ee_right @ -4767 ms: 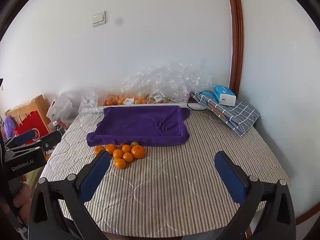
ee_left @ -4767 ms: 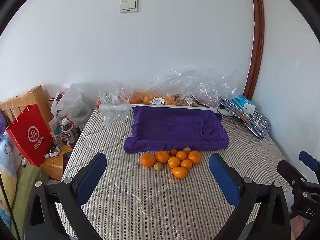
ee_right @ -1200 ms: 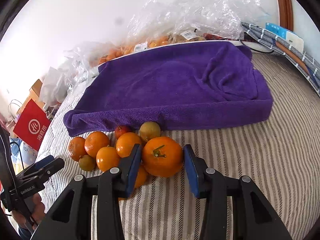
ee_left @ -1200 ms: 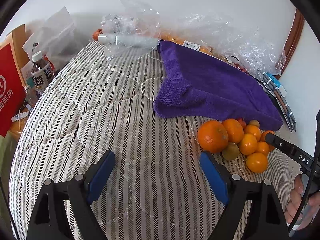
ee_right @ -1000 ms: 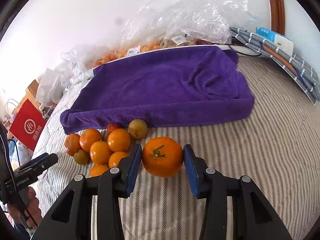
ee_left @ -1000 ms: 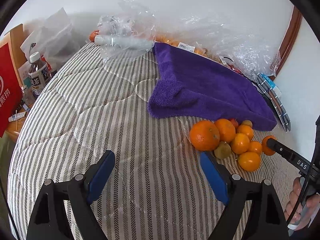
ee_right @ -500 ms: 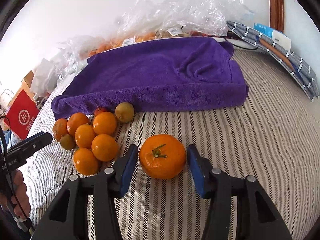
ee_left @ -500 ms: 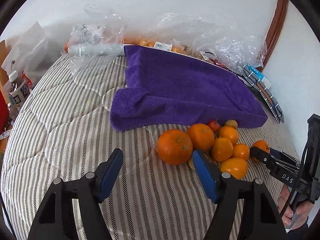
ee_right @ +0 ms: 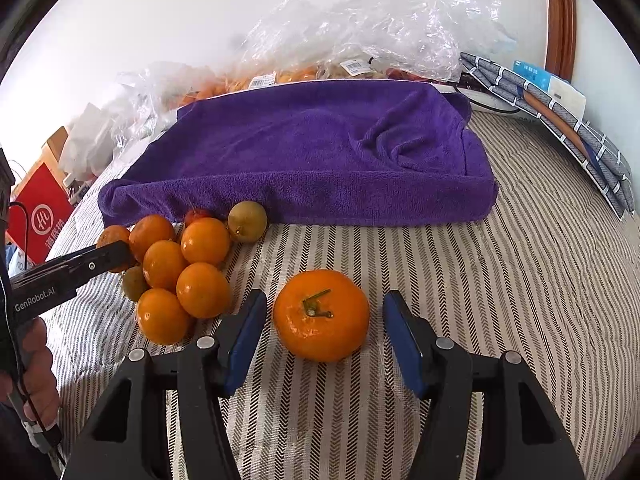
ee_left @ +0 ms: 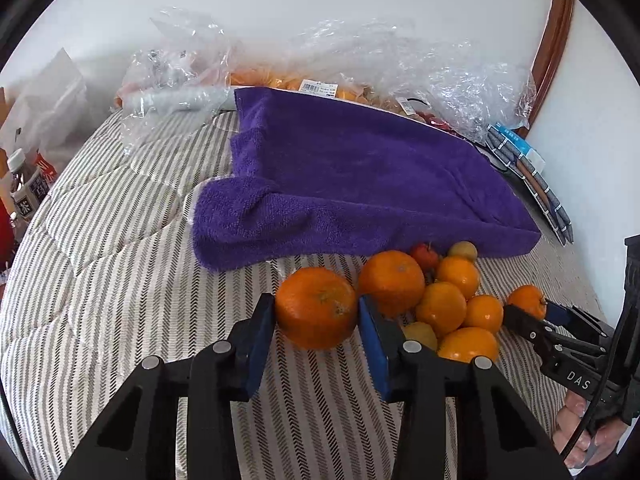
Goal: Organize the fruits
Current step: 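Close the right gripper on the large orange and lift it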
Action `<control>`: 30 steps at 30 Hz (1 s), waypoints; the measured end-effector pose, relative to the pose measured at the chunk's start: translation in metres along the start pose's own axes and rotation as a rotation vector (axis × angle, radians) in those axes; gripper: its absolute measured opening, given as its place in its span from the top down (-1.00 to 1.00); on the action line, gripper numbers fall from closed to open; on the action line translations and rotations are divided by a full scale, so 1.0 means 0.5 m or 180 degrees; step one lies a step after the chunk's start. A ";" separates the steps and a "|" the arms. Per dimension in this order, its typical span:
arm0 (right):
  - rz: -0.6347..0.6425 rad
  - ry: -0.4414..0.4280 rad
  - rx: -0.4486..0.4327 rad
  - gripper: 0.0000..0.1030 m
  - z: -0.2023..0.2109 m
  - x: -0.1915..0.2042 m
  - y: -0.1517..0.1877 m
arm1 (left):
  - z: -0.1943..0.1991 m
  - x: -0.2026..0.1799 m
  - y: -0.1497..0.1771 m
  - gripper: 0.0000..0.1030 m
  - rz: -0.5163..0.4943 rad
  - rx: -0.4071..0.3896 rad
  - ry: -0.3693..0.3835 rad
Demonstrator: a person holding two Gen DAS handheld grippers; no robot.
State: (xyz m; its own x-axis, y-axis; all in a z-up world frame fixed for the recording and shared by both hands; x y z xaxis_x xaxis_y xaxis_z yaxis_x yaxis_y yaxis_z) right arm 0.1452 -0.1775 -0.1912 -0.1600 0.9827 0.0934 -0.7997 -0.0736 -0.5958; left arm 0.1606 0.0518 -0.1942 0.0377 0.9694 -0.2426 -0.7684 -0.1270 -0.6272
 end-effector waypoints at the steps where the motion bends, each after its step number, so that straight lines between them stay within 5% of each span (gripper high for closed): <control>1: 0.0000 0.0003 -0.0002 -0.16 0.000 0.001 0.000 | 0.003 0.005 0.001 0.22 0.0018 -0.0008 -0.0073; 11: 0.0100 0.0110 0.0039 -0.21 0.000 0.013 0.003 | -0.005 0.014 0.006 0.12 0.0024 -0.0005 -0.0262; 23: 0.0106 0.0186 0.0050 -0.24 -0.002 0.015 0.003 | -0.009 0.007 0.006 -0.17 -0.0047 0.0031 -0.0147; 25: 0.0091 0.0205 0.0045 -0.19 -0.003 0.014 0.002 | -0.007 0.009 0.006 -0.16 -0.0020 0.0020 -0.0118; 28: 0.0079 0.0243 0.0038 -0.08 -0.003 0.013 0.002 | -0.003 0.024 0.005 0.23 0.0109 -0.0019 -0.0030; 30: 0.0068 0.0158 0.0008 0.06 0.000 0.011 0.003 | 0.002 0.037 0.007 0.23 0.0243 -0.0051 0.0101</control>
State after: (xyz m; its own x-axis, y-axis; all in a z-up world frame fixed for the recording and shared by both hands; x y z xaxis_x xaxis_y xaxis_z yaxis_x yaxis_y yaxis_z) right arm 0.1431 -0.1722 -0.1913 -0.1480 0.9881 0.0409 -0.7979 -0.0949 -0.5953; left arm 0.1580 0.0697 -0.1999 -0.0001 0.9497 -0.3131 -0.7594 -0.2038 -0.6178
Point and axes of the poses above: each gripper's, at about its wrist camera, not at the fingertips, and z roughly against the way its jaws point, x to its left, y to its underside, the point moved 2 cm from there along -z, roughly the way its jaws point, and after that the axes turned 5 degrees about z, right-handed, at the moved point
